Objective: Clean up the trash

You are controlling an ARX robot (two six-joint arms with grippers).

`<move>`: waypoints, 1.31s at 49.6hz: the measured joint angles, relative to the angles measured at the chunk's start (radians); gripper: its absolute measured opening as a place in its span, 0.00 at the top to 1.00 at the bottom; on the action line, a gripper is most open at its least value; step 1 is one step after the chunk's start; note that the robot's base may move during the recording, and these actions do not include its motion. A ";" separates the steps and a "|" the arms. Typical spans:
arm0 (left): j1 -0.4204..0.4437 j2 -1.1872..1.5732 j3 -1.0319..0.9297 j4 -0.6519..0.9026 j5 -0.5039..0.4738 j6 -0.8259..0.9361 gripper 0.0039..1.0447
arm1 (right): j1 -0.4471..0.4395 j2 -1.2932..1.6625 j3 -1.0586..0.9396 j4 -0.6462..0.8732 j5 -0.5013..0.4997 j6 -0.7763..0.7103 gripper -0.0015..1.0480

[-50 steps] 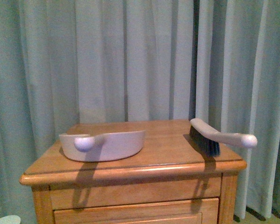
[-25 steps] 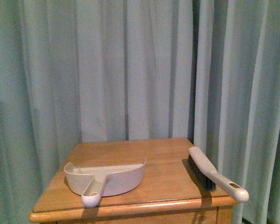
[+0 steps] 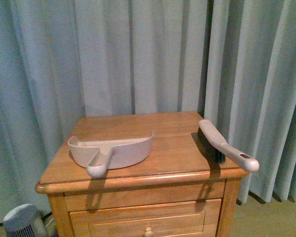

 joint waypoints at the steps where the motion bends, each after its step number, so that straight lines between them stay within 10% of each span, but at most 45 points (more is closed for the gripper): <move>1: -0.012 0.024 0.024 -0.010 -0.014 0.000 0.07 | 0.000 0.000 0.000 0.000 0.000 0.000 0.07; 18: -0.200 0.446 0.318 -0.169 -0.151 -0.148 0.07 | 0.000 0.000 0.000 0.000 0.000 0.000 0.07; 65: -0.160 0.825 0.495 -0.143 0.091 -0.189 0.07 | 0.000 0.000 0.000 0.000 0.000 0.000 0.07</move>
